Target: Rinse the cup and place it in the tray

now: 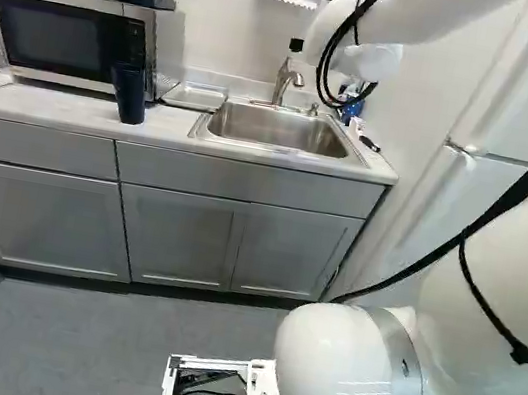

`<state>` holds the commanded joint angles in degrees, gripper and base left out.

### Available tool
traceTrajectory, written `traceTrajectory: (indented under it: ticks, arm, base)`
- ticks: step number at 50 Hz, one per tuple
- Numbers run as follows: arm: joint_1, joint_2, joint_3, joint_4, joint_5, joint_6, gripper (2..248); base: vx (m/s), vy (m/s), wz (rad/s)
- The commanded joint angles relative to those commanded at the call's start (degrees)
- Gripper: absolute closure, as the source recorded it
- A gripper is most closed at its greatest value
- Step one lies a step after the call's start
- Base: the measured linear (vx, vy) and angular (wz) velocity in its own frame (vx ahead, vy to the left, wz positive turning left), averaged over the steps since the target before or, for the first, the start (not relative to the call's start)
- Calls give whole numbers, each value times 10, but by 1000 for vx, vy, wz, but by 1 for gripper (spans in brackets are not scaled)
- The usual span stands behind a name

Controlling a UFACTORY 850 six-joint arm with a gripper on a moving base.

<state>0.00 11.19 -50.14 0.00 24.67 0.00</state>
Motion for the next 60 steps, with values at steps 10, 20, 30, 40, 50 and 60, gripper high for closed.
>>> traceTrajectory:
  ticks: [10, 20, 30, 40, 50, 60]
  arm:
    - [0, 0, 0, 0, 0, 0, 3]
    - [0, 0, 0, 0, 0, 0, 3]
    - [0, 0, 0, 0, 0, 0, 3]
    - [0, 0, 0, 0, 0, 0, 3]
    - [0, 0, 0, 0, 0, 0, 3]
    - [0, 0, 0, 0, 0, 0, 3]
  base:
    - [205, -38, 0]
    - [171, -23, 7]
    - [121, -9, -2]
    - [101, -2, -1]
    - [108, 1, 2]
    - [84, 1, -1]
